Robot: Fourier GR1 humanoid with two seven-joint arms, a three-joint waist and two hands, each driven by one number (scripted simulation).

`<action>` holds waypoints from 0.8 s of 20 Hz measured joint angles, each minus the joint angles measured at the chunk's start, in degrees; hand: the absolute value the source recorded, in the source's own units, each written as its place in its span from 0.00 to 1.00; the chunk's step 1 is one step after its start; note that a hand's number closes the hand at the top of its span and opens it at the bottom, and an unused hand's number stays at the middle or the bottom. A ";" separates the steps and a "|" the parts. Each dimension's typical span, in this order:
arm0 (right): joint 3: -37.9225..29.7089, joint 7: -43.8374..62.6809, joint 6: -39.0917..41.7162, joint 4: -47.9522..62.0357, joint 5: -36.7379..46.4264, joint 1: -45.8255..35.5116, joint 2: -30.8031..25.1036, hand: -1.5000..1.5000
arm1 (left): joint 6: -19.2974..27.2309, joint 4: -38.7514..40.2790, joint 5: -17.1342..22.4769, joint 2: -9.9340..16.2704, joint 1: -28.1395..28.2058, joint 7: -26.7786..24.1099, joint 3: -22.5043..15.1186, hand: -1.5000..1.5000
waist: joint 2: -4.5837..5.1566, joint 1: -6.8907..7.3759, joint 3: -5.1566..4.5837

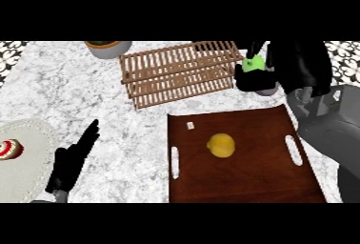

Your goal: Pick the eggplant from the tray and place it in the tiered shelf

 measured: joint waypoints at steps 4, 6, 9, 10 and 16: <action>-4.72 1.84 2.62 -2.99 1.78 -0.86 -1.42 1.00 | -1.03 0.72 -1.06 -0.77 -1.58 -0.17 -0.56 0.50 | 0.60 1.70 -0.01; -6.90 1.87 4.00 0.21 2.17 -3.64 -0.54 1.00 | -1.28 1.03 -1.53 -1.29 -2.03 -0.24 -0.84 0.50 | 0.85 2.52 -0.02; -9.37 -0.33 4.50 6.62 4.10 -5.33 1.38 1.00 | -1.46 0.68 -2.09 -1.91 -2.77 0.40 -0.97 0.50 | 1.10 3.27 -0.02; -10.40 -0.75 4.97 8.54 4.39 -6.32 1.98 1.00 | -1.77 0.60 -1.97 -1.83 -3.26 0.90 -0.62 0.50 | 1.16 3.42 -0.01; -13.64 -7.84 6.53 23.92 6.94 -12.38 7.29 1.00 | -2.29 -1.32 -2.94 -2.44 -2.86 1.78 -1.03 0.50 | 1.47 4.63 0.00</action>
